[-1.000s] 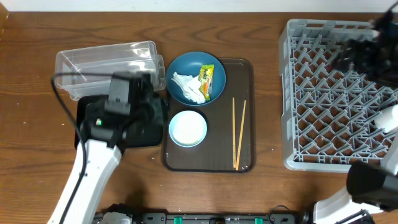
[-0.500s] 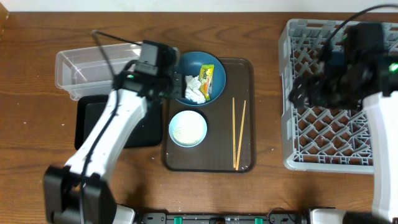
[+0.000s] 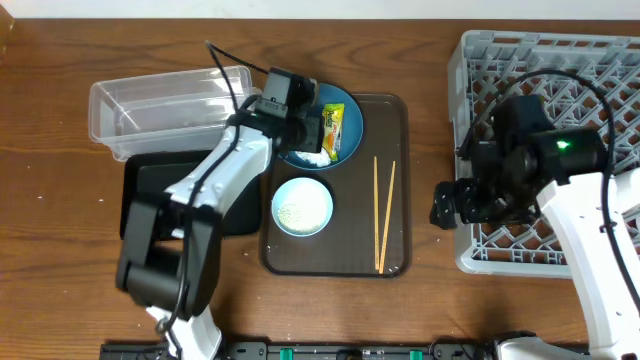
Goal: Sort waste into correct bins and load items into the dishwasher rack
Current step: 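Grasp the white tissue on the blue plate with the left gripper, then drop the tissue into the clear plastic bin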
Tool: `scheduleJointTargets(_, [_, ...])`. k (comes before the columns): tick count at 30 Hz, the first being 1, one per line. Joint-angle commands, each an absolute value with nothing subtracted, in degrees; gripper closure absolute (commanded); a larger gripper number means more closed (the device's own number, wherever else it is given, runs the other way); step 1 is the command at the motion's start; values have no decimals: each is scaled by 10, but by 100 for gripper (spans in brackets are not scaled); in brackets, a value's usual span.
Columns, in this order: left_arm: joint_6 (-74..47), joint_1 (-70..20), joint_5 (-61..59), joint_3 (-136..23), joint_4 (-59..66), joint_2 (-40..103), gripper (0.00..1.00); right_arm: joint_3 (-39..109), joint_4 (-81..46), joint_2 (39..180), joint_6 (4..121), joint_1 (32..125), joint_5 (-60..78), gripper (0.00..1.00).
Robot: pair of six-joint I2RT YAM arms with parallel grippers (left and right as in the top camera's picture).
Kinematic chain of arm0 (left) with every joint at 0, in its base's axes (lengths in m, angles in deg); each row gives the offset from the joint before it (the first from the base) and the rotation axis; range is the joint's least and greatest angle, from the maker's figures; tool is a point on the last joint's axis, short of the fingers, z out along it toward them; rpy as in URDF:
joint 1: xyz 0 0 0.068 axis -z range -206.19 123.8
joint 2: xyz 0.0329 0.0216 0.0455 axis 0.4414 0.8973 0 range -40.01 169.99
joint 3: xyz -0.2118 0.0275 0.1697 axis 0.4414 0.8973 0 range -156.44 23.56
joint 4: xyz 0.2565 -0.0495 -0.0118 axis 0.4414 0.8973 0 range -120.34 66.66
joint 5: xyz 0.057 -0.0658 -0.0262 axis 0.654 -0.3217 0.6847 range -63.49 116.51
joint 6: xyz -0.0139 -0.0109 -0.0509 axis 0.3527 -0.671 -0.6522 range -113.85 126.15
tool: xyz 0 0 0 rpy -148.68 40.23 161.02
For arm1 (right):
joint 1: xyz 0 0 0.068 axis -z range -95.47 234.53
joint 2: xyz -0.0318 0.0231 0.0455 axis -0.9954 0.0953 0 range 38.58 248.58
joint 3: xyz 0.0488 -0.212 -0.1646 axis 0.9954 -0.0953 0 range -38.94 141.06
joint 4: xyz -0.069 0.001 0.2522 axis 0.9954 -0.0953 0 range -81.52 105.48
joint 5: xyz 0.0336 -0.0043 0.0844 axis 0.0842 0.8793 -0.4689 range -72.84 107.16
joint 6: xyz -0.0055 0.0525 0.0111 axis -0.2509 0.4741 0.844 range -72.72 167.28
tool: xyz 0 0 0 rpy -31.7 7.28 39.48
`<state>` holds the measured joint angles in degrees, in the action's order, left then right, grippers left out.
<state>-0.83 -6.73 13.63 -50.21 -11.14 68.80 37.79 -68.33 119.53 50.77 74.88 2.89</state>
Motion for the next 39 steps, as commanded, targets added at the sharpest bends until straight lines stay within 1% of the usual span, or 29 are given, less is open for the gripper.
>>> scheduleJointTargets(1, [3, -66, 142, -512, -119, 716, 44, 372, -681, 1189, 515, 741, 15, 1])
scheduleJointTargets(5, [3, -66, 142, -512, -128, 743, 43, 372, -681, 1189, 515, 740, 15, 1])
scheduleJointTargets(7, [3, -66, 142, -512, -130, 752, 45, 372, -681, 1189, 515, 740, 15, 1])
scheduleJointTargets(8, [3, -66, 142, -512, -130, 754, 49, 372, -681, 1189, 515, 740, 15, 1])
scheduleJointTargets(9, [3, -66, 142, -512, -130, 756, 55, 372, -681, 1189, 515, 740, 15, 1])
scheduleJointTargets(12, [3, -66, 142, -512, -131, 756, 79, 372, -681, 1189, 515, 740, 15, 1])
scheduleJointTargets(14, [3, -66, 142, -512, -131, 756, 86, 372, -681, 1189, 515, 740, 15, 1])
scheduleJointTargets(19, [3, -66, 142, -512, -127, 735, 94, 372, -681, 1189, 515, 740, 15, 1])
scheduleJointTargets(26, [3, -72, 148, -512, -116, 634, 94, 372, -680, 1189, 515, 740, 15, 1])
scheduleJointTargets(31, [4, -95, 243, -512, -103, 572, 93, 372, -680, 1189, 515, 740, 15, 1])
scheduleJointTargets(34, [4, -119, 290, -512, -104, 556, 92, 372, -680, 1189, 515, 740, 15, 1])
scheduleJointTargets(39, [4, -173, 292, -511, -116, 563, 92, 372, -680, 1189, 515, 740, 15, 1])
